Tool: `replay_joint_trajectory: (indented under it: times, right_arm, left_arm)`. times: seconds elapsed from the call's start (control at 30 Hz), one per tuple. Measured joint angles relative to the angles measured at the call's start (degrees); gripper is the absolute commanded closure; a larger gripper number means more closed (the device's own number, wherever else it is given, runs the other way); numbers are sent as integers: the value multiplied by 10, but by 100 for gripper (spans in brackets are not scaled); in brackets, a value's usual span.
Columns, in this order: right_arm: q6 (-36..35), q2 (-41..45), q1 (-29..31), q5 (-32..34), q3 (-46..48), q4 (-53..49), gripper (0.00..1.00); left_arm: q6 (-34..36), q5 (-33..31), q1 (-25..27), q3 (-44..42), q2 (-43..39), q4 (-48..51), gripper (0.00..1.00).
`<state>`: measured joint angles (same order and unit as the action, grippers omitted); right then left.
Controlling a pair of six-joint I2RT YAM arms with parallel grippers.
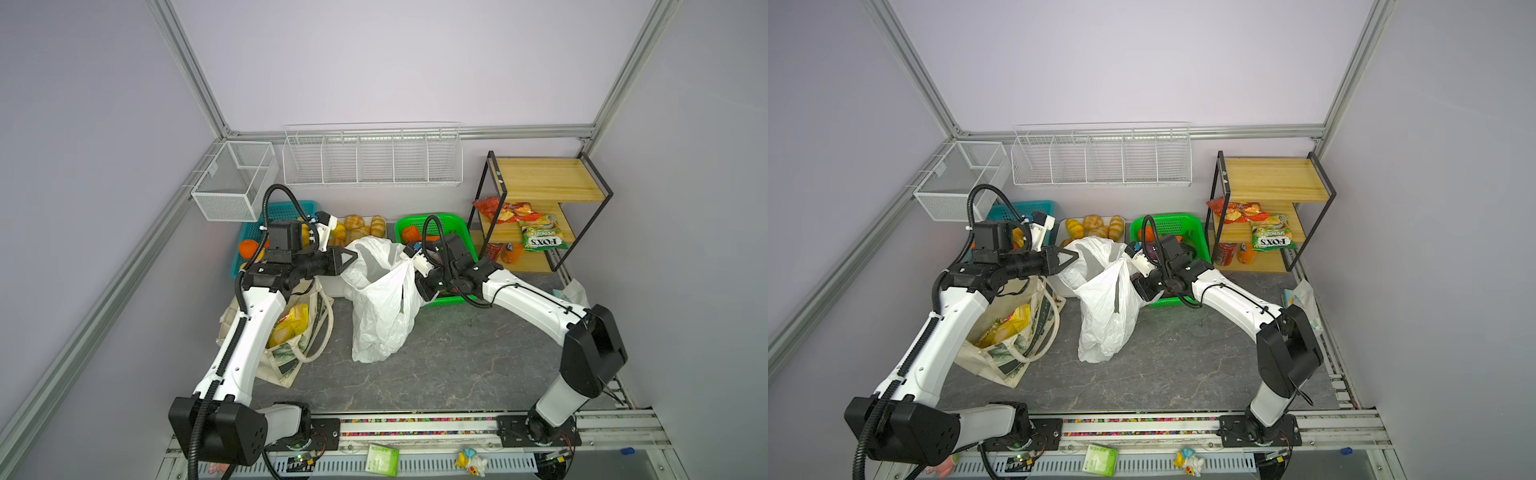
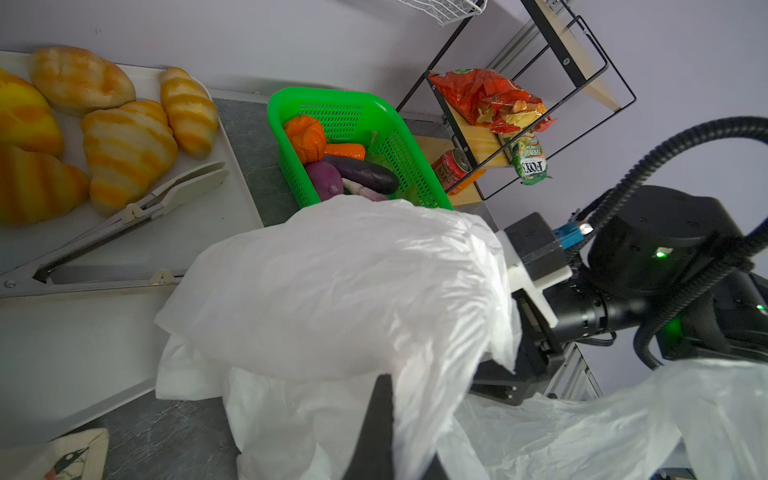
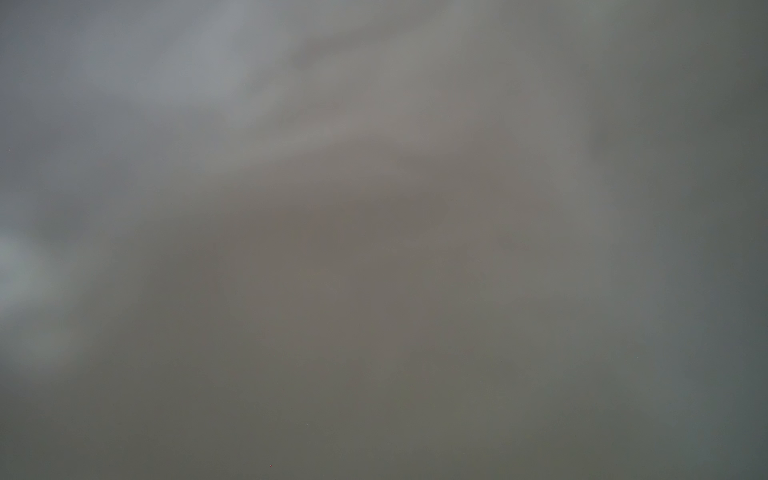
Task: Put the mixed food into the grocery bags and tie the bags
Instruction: 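Lower the purple onion into the white bag and open the right gripper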
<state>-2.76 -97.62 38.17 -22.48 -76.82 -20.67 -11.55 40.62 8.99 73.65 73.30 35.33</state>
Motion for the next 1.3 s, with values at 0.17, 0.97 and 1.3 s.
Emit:
replay_joint_trajectory:
  times: [0.17, 0.97, 1.3]
  right_arm:
    - [10, -2, 5, 24, 11, 2, 18]
    - [49, 158, -54, -70, 73, 24, 9]
    - [163, 256, -125, -140, 147, 163, 6]
  left_arm:
    - [0, 0, 0, 0, 1, -3, 100]
    - [-7, -30, -33, 0, 1, 1, 100]
    - [-15, -53, -60, 0, 1, 2, 100]
